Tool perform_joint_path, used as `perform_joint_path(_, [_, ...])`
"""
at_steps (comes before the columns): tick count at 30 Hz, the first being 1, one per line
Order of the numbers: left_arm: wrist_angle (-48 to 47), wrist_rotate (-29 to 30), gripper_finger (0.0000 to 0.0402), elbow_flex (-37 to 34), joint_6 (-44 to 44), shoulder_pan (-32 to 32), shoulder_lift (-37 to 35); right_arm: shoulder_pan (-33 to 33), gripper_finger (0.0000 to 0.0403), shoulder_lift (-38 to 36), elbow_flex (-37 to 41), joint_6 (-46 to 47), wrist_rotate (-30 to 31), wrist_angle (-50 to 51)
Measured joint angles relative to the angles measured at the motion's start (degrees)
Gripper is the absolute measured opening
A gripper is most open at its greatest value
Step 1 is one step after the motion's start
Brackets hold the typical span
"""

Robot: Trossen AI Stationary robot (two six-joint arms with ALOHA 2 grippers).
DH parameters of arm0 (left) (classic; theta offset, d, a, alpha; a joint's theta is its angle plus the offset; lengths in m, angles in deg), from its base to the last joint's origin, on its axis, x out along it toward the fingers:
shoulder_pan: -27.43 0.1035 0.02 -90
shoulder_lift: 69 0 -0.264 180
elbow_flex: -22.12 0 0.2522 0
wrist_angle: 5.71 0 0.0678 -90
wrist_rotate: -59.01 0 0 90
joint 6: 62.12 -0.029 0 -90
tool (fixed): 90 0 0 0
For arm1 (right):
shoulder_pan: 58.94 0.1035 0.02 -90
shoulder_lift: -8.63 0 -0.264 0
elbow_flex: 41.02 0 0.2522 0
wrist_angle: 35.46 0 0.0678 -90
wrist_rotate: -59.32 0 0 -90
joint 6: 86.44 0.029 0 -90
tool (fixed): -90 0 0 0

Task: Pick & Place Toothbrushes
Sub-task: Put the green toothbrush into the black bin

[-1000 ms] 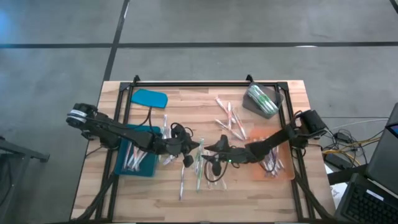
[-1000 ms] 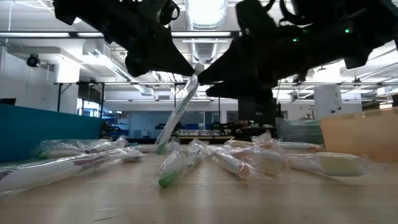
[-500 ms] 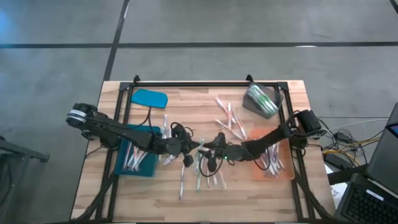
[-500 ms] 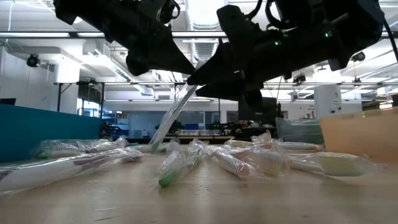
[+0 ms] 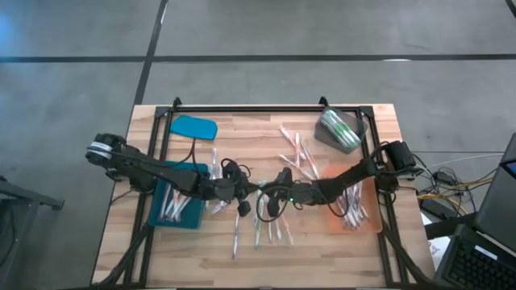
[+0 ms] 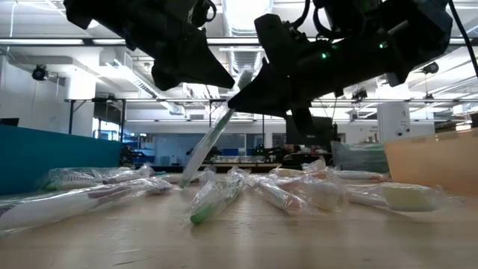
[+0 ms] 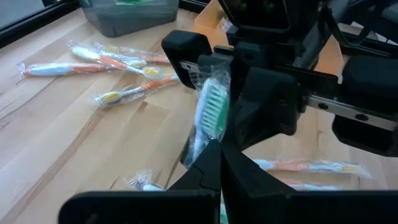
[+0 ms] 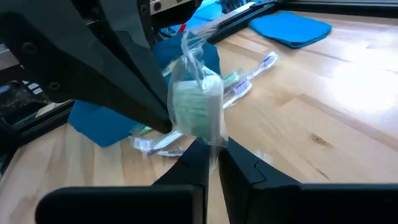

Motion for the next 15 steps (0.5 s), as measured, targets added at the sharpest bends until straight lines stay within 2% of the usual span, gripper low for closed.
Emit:
perform_joint_path(7, [-0.05,-0.52,0.0016,0.00,-1.02,0.00,0.00,-0.02,0.0013,-0.02,0.00,-0.68,-0.12,0.11])
perform_joint_path(11, [-2.10,-0.52,0.0066,0.59,-4.40,0.00,-0.19,-0.02,0.0013,-0.15,0.00,-1.68,-0.22,0.48])
perform_joint_path(15, [-6.56,-0.41,0.0134,1.68,-6.06,0.08,-0.22,-0.05,0.0013,-1.45,0.00,-4.46,-0.38,1.88])
